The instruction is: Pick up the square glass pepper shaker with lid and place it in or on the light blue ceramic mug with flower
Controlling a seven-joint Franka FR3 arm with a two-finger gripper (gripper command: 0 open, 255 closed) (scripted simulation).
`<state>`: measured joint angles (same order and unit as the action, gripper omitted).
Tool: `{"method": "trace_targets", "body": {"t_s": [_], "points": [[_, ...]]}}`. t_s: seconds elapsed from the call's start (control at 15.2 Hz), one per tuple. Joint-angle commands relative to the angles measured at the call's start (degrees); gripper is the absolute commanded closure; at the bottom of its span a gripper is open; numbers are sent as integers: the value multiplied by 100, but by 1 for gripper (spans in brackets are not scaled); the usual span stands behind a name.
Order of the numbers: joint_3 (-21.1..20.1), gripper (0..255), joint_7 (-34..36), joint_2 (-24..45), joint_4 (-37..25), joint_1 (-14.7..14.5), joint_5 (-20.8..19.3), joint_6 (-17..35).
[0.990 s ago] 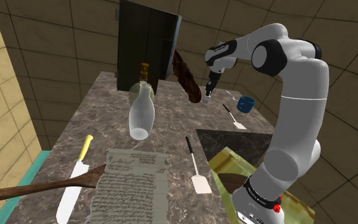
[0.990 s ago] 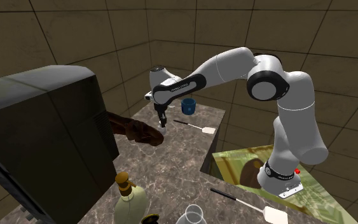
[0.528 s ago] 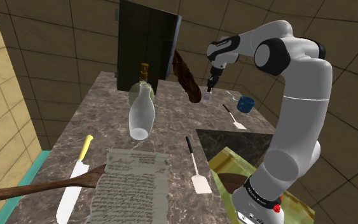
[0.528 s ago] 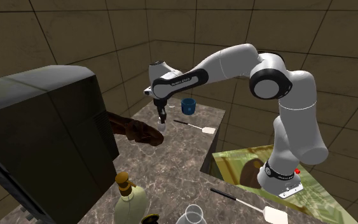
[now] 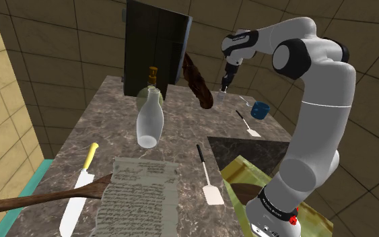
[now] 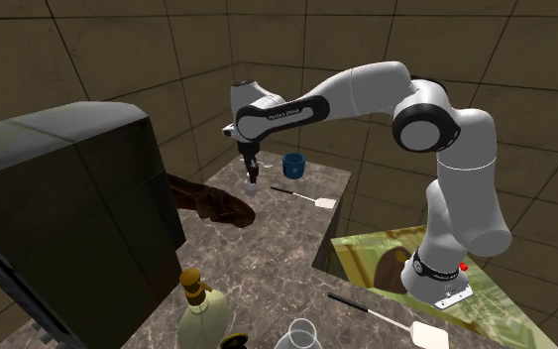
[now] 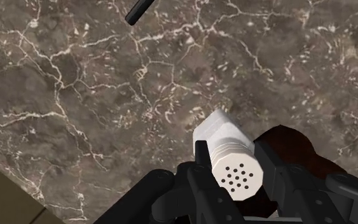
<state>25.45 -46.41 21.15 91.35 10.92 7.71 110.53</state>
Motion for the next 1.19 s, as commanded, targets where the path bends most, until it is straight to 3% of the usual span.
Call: {"method": "trace_targets", "body": {"t_s": [0.0, 1.12], "points": [[12, 255, 8, -49, -85, -2, -25, -132], [57, 255, 36, -94, -1303, 85, -66, -1384]]}}
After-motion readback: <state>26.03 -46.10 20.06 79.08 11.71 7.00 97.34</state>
